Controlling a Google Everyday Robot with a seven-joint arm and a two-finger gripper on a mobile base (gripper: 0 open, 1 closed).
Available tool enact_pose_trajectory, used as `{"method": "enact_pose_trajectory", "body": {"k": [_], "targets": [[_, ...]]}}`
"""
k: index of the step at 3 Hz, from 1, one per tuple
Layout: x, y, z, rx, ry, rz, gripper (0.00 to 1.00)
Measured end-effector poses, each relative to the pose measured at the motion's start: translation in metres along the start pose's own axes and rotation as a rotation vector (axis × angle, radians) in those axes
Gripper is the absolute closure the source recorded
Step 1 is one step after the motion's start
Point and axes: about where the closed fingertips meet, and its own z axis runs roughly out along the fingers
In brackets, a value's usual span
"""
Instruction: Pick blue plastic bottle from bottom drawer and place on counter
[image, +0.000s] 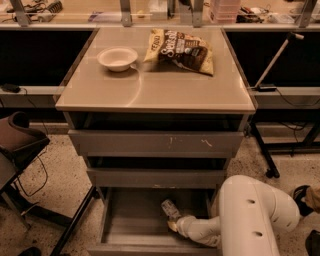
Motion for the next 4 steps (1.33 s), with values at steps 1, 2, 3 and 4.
{"method": "enact_pose_trajectory", "body": {"k": [1,2,3,4], "targets": [[-0.036,-0.019,-0.05,0.056,-0.07,-0.102,0.89],[-0.086,-0.029,-0.13,0.124,-0.175,-0.279,1.0],[-0.102,-0.027,-0.196,0.164,-0.143,-0.499,1.0],[-0.106,-0.017,-0.226,0.159,-0.138,-0.569,1.0]]}}
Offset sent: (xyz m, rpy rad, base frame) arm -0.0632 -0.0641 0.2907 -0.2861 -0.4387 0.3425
